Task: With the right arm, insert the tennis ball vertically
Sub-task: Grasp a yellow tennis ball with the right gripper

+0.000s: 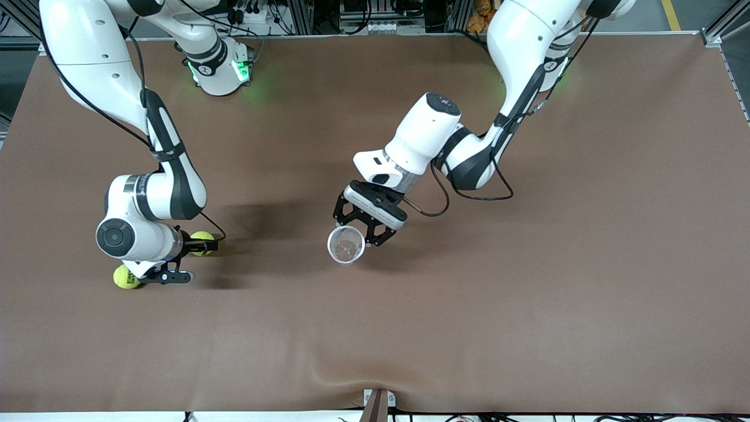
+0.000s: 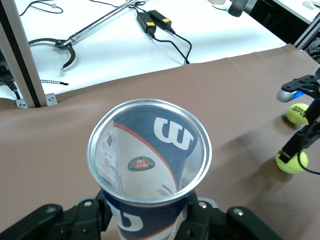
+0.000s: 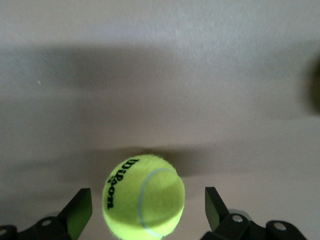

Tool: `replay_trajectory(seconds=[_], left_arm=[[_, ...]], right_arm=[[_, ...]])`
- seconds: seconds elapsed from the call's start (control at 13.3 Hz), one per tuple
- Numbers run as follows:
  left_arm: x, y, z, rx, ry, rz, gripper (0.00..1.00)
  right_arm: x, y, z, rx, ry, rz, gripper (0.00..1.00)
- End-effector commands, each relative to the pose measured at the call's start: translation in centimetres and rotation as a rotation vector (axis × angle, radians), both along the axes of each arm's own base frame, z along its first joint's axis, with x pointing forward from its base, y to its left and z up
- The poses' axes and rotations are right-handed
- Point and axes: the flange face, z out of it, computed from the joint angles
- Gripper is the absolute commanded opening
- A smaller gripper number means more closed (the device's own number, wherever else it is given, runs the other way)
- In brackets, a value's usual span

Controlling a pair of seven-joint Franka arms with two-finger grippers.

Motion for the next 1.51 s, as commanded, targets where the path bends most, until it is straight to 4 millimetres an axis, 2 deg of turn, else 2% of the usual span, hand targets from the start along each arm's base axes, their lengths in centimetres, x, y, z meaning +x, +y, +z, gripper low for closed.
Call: replay_trajectory(seconds=[0.0,0.23,0.3,0.38,0.53,0.6,0.68,0.75,0.9,1.13,1.43], left_arm=[[0.1,-0.7,-1.6,0.004,-0.065,-0.011,0.56],[0.0,-0.8,-3.4,0.027,-0.087,-0.017,0.56],[0.0,-0.8,-3.9,0.029,-0.094,-0.02,0.56],[0.0,-0.7,-4.3,0.031,-0.096,-0.019,0.56],[0.1,-0.5,-5.2,0.027,-0.102,-0.022,0.56],[0.1,-0.5,-5.4,0.018,-0.11,-0.026,0.56],[0.1,-0.5,-5.7,0.017,-0.111,-0.026,0.56],[0.3,-0.2,-6.2,0.02,-0.114,-0.024,0.56],[0.3,0.0,-7.0,0.017,-0.135,-0.028,0.56],[0.1,-0.1,-8.0,0.003,-0.146,-0.034,0.56],[0.0,0.0,-8.7,-0.002,-0.148,-0.037,0.57]], right_arm=[[-1.2,-0.5,-0.3,0.006,0.015,0.007,1.0],[-1.3,-0.9,-0.7,0.007,0.021,0.0,1.0],[-1.3,-0.8,-0.7,0.007,0.023,0.001,0.94],[-1.3,-0.9,-0.8,0.006,0.026,-0.002,0.85],[-1.4,-0.6,-0.7,0.005,0.028,0.0,0.56],[-1.3,-0.4,-0.6,0.005,0.028,0.0,0.46],[-1.0,-0.3,0.0,0.006,0.019,0.001,0.42],[-0.6,0.0,0.9,0.007,0.016,0.001,0.41],[1.0,0.8,4.0,0.011,0.032,0.004,0.41],[3.3,3.2,8.8,0.027,-0.001,0.03,0.41],[5.2,5.5,12.6,0.051,-0.083,0.041,0.4]])
